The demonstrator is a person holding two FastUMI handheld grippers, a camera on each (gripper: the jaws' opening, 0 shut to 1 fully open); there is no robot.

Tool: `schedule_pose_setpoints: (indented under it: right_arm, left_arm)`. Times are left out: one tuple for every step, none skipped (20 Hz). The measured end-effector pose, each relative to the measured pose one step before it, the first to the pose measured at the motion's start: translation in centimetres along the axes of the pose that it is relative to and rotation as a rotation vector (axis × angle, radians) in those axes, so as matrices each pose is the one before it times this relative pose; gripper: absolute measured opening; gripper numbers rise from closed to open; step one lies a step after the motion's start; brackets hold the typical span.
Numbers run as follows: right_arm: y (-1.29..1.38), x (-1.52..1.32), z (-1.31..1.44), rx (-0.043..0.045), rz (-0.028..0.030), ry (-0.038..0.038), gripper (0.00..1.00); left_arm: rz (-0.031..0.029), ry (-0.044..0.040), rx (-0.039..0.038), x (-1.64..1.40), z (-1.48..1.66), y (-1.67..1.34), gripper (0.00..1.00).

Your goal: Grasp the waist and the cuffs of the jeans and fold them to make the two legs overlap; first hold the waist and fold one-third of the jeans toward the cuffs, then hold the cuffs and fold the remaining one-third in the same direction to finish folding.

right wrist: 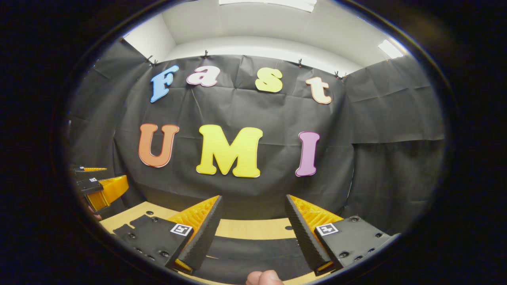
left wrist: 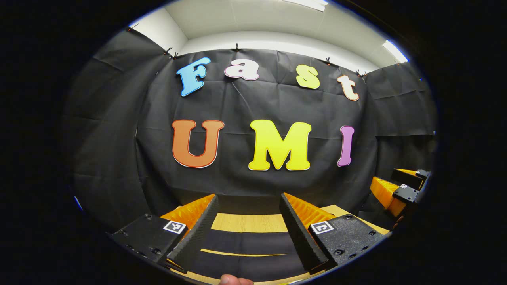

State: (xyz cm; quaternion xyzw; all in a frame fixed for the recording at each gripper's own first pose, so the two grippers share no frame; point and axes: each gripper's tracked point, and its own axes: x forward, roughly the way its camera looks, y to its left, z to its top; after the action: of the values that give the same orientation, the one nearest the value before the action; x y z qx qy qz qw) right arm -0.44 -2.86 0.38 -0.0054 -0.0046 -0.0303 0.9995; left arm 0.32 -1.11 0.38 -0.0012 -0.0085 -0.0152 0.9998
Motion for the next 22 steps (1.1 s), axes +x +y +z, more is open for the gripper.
schedule_pose_setpoints:
  right_arm:
    - [-0.058,0.03,-0.11,-0.00046,0.00213,0.00152,0.96]
    - [-0.088,0.026,0.051,0.00105,0.003,-0.0008,0.96]
    - [-0.157,0.073,0.058,-0.00077,0.00137,-0.00061,0.96]
    - [-0.084,0.019,0.026,-0.00029,0.00159,0.00022,0.97]
    - [-0.017,0.068,-0.1,0.00021,0.00349,0.0018,0.97]
    - [-0.155,0.007,-0.003,0.00109,0.00121,0.00168,0.97]
    - [-0.113,0.117,-0.046,0.00126,0.00118,0.00106,0.96]
    - [-0.09,0.052,0.073,0.00053,0.0021,-0.00074,0.96]
    - [-0.063,0.06,0.028,-0.00144,0.00381,-0.00094,0.96]
    - [-0.172,0.059,0.072,-0.0041,0.00215,0.00064,0.96]
    - [-0.151,0.161,0.035,-0.00164,0.00203,-0.00044,0.96]
    - [-0.269,0.154,-0.013,-0.00011,-0.0002,0.00077,0.96]
    - [-0.209,0.083,-0.176,-0.00169,0.00072,0.00191,0.97]
    - [-0.278,0.158,-0.137,0.00267,0.00386,0.00623,0.96]
    - [-0.351,0.251,-0.35,0.00165,-0.00101,0.0094,0.97]
    - [-0.663,0.252,-0.234,-0.00343,-0.00651,0.00906,0.97]
    - [-0.994,0.309,-0.343,-0.00643,-0.012,0.00563,0.97]
    - [-1.007,0.297,-0.206,-0.00688,-0.00949,0.00514,0.96]
    - [-1.0,0.229,-0.453,-0.00406,-0.01221,0.01046,0.96]
    - [-1.118,0.172,-0.655,-0.00377,-0.01188,0.02076,0.96]
    - [-1.505,0.321,-0.828,-0.0084,-0.01768,0.02538,0.96]
    - [-1.405,0.374,-0.992,-0.00516,-0.01482,0.02852,0.96]
  left_arm:
    - [0.00107,-0.00084,0.00114,0.063,0.139,-0.137,0.98]
    - [-0.0001,-0.00152,0.00121,0.055,0.062,-0.045,0.98]
    - [0.00257,0.001,0.00224,0.133,-0.037,-0.001,0.98]
    - [0.00152,-0.00093,0.00034,0.035,-0.079,0.012,0.98]
    - [0.00105,-0.00188,0.0016,0.234,-0.065,-0.293,0.98]
    - [-0.00033,-0.00028,0.00121,0.061,-0.046,-0.009,0.98]
    - [0.00115,-0.002,0.00186,0.114,0.098,0.046,0.98]
    - [-0.00101,-0.00307,0.00275,0.035,0.106,-0.041,0.98]
    - [0.0021,-0.00263,0.002,0.143,0.025,-0.055,0.98]
    - [0.00161,0.00092,0.00011,0.072,-0.089,0.07,0.98]
    - [0.00296,0.00011,-0.00048,0.072,-0.053,0.117,0.99]
    - [0.00468,0.00276,-0.0009,0.161,-0.121,0.06,0.98]
    - [0.00719,0.00081,-0.00238,-0.268,-0.634,-0.204,0.98]
    - [0.00441,0.00661,-0.00343,0.027,-0.291,0.204,0.98]
    - [0.00928,0.01012,-0.00466,0.041,-0.287,0.242,0.98]
    - [0.00981,0.00524,0.00119,0.054,-0.209,0.474,0.98]
    - [0.01469,0.00554,0.00283,0.084,-0.343,0.664,0.98]
    - [0.01521,0.00518,-0.00084,0.166,-0.302,0.909,0.98]
    - [0.01835,0.01198,-0.00666,0.174,-0.399,0.939,0.98]
    - [0.02255,0.02089,-0.0173,0.183,-0.771,1.135,0.98]
    - [0.03235,0.02901,-0.02605,0.09,-1.154,1.578,0.98]
    - [0.03684,0.03357,-0.03282,0.113,-1.127,1.729,0.98]
